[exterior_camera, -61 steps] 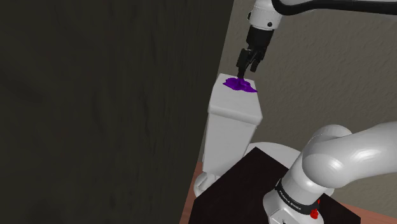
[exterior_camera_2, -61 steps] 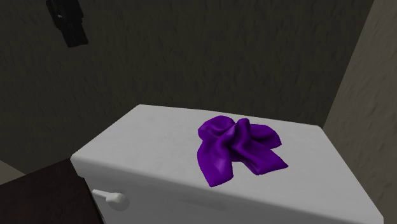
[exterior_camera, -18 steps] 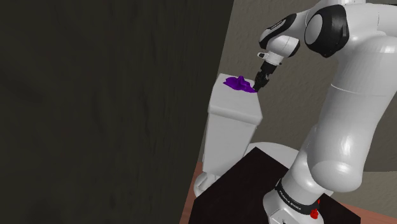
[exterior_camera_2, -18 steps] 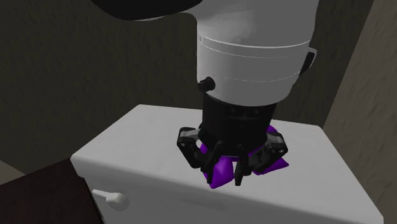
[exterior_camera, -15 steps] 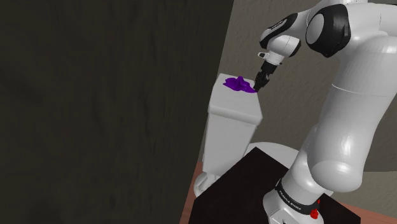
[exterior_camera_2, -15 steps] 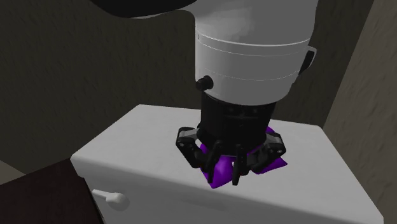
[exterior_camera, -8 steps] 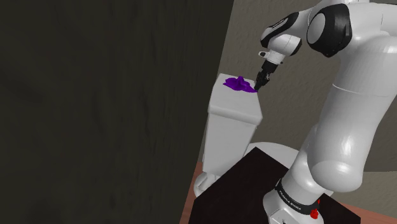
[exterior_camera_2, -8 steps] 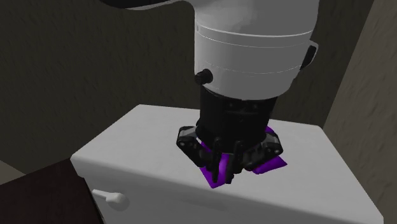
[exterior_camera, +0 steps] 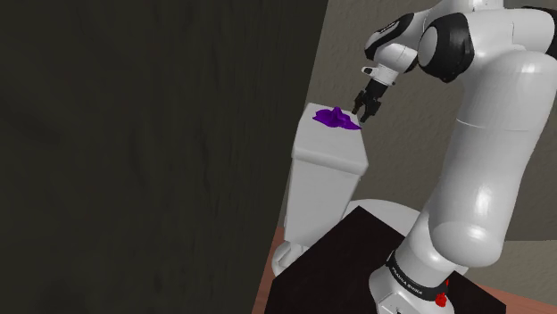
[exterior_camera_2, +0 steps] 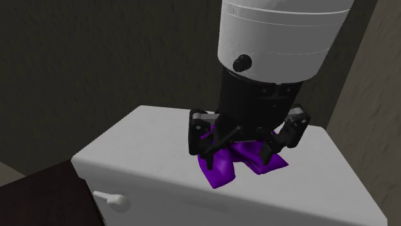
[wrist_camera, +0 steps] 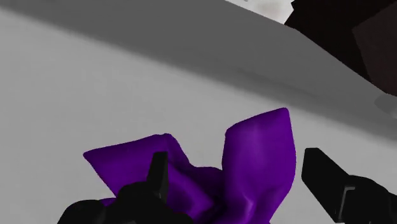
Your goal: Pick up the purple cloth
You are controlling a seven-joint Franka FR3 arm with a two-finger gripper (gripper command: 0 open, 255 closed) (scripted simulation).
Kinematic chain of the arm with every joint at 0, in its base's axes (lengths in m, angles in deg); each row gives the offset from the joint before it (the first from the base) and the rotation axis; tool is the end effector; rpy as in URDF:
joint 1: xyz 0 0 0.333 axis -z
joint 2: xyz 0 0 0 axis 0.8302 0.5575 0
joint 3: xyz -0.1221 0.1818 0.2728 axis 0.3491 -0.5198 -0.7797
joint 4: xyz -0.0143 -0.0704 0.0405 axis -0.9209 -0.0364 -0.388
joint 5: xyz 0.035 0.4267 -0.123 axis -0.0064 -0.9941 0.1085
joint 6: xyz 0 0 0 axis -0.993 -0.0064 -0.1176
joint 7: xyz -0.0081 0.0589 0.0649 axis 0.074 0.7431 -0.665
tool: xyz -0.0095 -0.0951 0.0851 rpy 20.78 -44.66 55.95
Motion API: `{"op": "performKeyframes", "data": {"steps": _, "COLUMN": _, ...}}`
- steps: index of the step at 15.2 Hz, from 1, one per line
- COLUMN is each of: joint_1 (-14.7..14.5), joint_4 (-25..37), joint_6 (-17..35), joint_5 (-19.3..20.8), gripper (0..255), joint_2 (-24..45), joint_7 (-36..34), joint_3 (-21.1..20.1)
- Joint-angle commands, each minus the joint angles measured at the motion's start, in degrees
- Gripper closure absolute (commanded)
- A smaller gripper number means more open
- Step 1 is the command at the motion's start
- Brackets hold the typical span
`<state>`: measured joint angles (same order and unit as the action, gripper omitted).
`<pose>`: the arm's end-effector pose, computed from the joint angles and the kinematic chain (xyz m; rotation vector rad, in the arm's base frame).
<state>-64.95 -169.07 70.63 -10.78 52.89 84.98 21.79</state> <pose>0.4629 -0.4511 0.4468 -2.6900 -1.3711 -0.3336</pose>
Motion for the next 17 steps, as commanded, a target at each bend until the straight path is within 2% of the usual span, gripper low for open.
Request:
{"op": "performKeyframes", "data": {"steps": 1, "joint_1": 5.7, "joint_4": 5.6, "joint_6": -3.2, "joint_5": -6.1, "gripper": 0, "joint_2": 4.6, "joint_7": 13.5, "joint_3": -4.0}}
{"op": "performKeyframes", "data": {"steps": 4, "joint_1": 13.0, "joint_4": 14.3, "joint_6": -8.8, "joint_5": -12.2, "gripper": 0, "joint_2": 9.4, "joint_7": 29.6, "joint_3": -9.7}}
{"op": "performKeyframes", "data": {"steps": 14, "joint_1": 13.2, "joint_4": 10.7, "joint_6": -4.8, "joint_5": -14.0, "gripper": 0, "joint_2": 11.0, "joint_7": 32.7, "joint_3": -10.9}}
{"op": "performKeyframes", "data": {"steps": 15, "joint_1": 13.2, "joint_4": 10.7, "joint_6": -4.7, "joint_5": -14.0, "gripper": 255, "joint_2": 11.0, "joint_7": 32.7, "joint_3": -10.9}}
{"op": "performKeyframes", "data": {"steps": 17, "joint_1": 13.2, "joint_4": 10.7, "joint_6": -4.8, "joint_5": -14.0, "gripper": 255, "joint_2": 11.0, "joint_7": 32.7, "joint_3": -10.9}}
